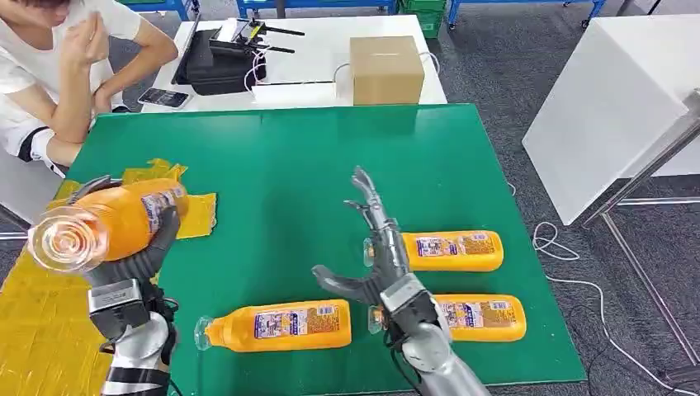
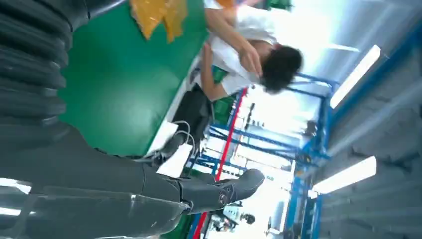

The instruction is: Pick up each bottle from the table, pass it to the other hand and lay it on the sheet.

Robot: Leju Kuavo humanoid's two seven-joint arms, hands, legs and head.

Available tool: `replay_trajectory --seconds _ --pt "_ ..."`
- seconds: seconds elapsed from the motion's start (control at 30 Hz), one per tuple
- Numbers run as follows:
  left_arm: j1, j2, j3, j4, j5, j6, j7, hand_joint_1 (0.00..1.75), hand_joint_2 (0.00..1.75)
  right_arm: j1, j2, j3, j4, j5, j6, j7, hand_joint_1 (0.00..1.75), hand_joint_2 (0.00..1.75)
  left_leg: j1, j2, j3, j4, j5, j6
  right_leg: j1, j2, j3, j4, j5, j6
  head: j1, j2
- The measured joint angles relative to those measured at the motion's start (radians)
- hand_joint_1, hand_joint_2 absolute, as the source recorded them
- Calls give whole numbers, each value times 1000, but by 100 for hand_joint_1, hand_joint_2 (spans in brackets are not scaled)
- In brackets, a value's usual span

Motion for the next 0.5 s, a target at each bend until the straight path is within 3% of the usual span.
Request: replay_trajectory --seconds 0.17,0.37,0.5 --pt "-7 -24 131 6 -105 2 0 175 175 42 -39 -44 -77 -40 59 -16 0 175 0 0 0 0 0 0 0 0 0 0 0 0 0 0" --pt "-8 -40 187 8 -135 2 0 175 175 59 -58 -62 -111 -43 64 -17 0 175 0 0 0 0 0 0 0 0 0 0 0 0 0 0" --pt "-8 -65 253 -10 -436 2 0 175 175 73 -69 -70 -119 -52 67 -24 0 175 0 0 0 0 0 0 0 0 0 0 0 0 0 0"
